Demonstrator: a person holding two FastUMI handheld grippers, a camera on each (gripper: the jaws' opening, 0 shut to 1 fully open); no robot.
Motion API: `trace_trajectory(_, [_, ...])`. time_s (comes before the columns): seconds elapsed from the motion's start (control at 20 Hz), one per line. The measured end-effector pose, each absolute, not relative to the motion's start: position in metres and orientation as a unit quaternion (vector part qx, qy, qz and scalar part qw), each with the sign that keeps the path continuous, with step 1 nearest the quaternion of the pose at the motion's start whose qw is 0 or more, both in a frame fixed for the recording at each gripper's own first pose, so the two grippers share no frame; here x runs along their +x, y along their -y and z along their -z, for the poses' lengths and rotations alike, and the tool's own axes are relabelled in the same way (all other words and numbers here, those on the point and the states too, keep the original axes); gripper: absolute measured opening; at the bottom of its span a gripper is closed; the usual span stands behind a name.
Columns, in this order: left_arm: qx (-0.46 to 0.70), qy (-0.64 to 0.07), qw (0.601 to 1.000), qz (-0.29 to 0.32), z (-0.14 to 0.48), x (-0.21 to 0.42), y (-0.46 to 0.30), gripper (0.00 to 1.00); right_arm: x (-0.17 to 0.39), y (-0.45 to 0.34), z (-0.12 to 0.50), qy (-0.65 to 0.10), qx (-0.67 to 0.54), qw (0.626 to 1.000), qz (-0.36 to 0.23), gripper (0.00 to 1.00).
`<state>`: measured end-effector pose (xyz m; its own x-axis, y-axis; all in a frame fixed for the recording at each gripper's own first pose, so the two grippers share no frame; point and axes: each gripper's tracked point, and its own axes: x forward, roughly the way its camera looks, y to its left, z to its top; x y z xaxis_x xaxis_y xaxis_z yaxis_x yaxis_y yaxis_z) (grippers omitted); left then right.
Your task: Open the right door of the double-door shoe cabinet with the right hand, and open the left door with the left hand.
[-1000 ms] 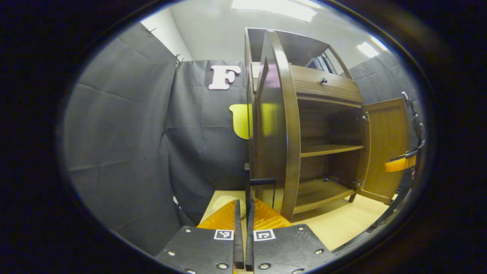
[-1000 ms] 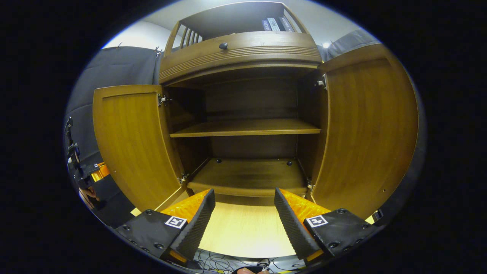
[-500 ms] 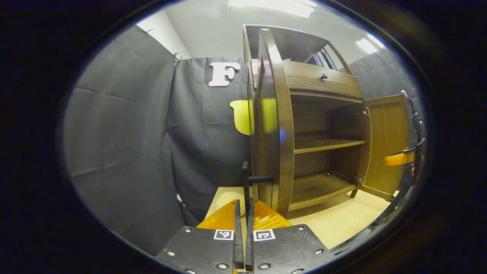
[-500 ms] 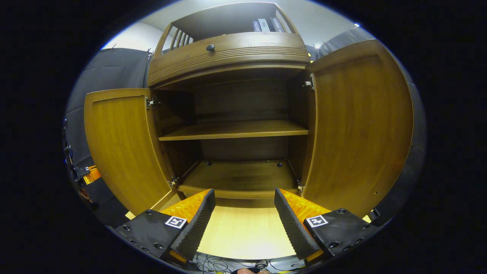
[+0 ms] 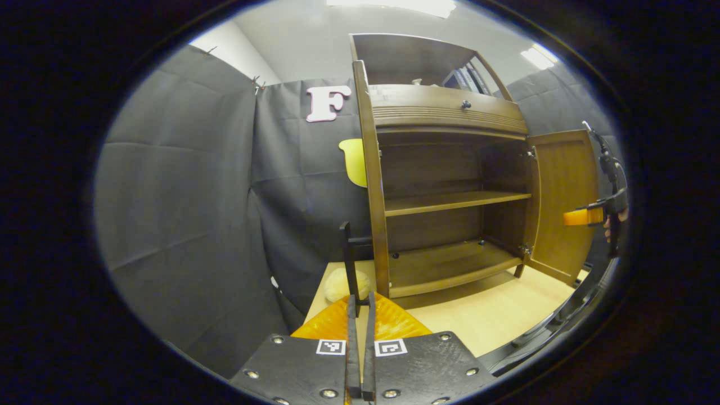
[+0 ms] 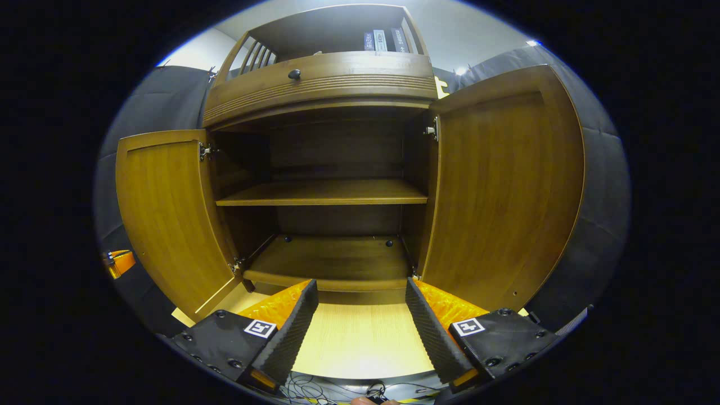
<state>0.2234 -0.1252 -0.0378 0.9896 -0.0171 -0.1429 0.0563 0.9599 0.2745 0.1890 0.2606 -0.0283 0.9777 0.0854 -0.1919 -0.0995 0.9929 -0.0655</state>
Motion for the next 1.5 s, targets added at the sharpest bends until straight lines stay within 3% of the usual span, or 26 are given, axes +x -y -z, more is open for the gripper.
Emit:
trace_trajectory(0.1, [0.115,-0.05,0.992,0.01,0.024,0.213,0.137,0.04,0.187,-0.262,0.03,-0.098,-0.04,0.993,-0.058,0.93])
trace_trajectory(0.25, [0.093,-0.021,0.995,-0.006,0.001,0.197,0.157,0.04,0.187,-0.265,0.025,-0.091,-0.03,0.992,-0.079,0.93])
trace_trajectory(0.3, [0.087,-0.014,0.996,-0.005,-0.003,0.191,0.17,0.04,0.188,-0.265,0.02,-0.083,-0.028,0.992,-0.089,0.98])
trace_trajectory(0.35, [0.084,-0.012,0.996,-0.004,-0.006,0.188,0.184,0.04,0.191,-0.264,0.014,-0.074,-0.028,0.992,-0.096,0.93])
trace_trajectory(0.5, [0.074,0.0,0.997,-0.016,-0.018,0.182,0.216,0.05,0.188,-0.252,-0.005,-0.052,-0.026,0.991,-0.118,0.93])
trace_trajectory(0.55, [0.069,0.007,0.998,-0.012,-0.02,0.181,0.232,0.17,0.182,-0.244,-0.009,-0.043,-0.028,0.991,-0.12,0.98])
trace_trajectory(0.6, [0.067,0.011,0.998,-0.01,-0.025,0.18,0.247,0.3,0.177,-0.235,-0.011,-0.038,-0.031,0.991,-0.121,0.93])
trace_trajectory(0.85, [0.056,0.036,0.998,-0.023,-0.034,0.176,0.307,0.94,0.151,-0.197,-0.017,-0.018,-0.051,0.989,-0.141,0.93])
trace_trajectory(1.25, [-0.028,0.017,0.997,-0.072,-0.006,0.149,0.346,0.94,0.125,-0.15,0.012,-0.039,-0.028,0.984,-0.17,0.93])
trace_trajectory(1.5, [0.002,-0.022,0.998,-0.065,0.008,0.145,0.351,0.94,0.12,-0.136,0.035,-0.063,-0.015,0.985,-0.161,0.92])
